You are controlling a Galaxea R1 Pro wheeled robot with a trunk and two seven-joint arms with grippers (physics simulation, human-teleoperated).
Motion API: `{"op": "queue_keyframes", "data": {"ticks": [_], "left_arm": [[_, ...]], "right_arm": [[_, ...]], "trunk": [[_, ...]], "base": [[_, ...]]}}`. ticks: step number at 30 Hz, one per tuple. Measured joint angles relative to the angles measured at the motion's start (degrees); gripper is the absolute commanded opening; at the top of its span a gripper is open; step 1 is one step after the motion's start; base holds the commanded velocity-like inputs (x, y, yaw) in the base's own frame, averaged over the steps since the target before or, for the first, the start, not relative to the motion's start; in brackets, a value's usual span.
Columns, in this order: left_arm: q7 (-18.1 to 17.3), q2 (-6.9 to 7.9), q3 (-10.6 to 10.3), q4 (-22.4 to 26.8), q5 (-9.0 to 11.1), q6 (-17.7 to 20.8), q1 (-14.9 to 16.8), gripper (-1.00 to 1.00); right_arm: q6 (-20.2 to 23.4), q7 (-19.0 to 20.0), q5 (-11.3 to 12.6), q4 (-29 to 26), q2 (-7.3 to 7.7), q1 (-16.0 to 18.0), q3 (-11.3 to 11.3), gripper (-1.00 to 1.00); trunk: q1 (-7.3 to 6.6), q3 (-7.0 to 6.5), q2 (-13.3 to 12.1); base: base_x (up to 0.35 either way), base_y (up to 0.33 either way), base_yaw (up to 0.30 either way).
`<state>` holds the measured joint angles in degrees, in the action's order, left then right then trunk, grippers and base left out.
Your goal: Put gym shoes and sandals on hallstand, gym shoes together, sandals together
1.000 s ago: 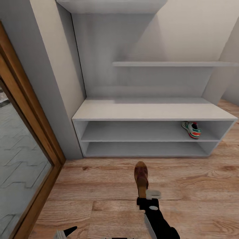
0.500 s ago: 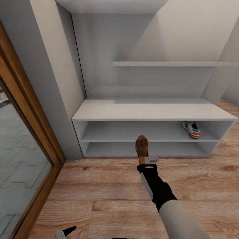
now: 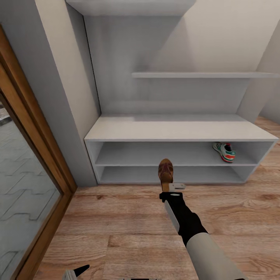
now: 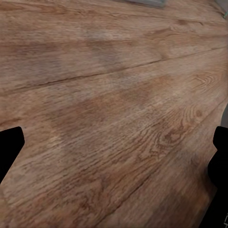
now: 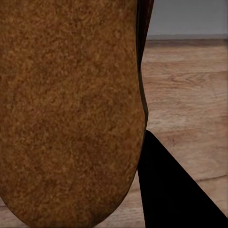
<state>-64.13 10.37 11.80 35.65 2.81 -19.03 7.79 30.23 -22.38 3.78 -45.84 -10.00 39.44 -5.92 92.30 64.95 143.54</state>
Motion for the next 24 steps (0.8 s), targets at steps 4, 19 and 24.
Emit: {"op": "queue_keyframes", "data": {"ticks": [4,19,24], "left_arm": [[0.0,0.00,0.0,0.0,0.0,0.0,0.0,1.00],[0.0,0.00,0.0,0.0,0.0,0.1,0.0,1.00],[0.0,0.00,0.0,0.0,0.0,0.1,0.0,1.00]], "right_arm": [[0.0,0.0,-0.1,0.0,0.00,0.0,0.1,-1.00],[0.3,0.0,0.0,5.8,0.00,0.0,0.0,-1.00],[0.3,-0.1,-0.2,7.8,0.00,0.0,0.1,-1.00]], "trunk": [[0.00,0.00,0.0],[0.01,0.18,0.0],[0.00,0.20,0.0]], "base": [[0.000,0.000,0.000],[0.000,0.000,0.021],[0.000,0.000,0.006]]}}
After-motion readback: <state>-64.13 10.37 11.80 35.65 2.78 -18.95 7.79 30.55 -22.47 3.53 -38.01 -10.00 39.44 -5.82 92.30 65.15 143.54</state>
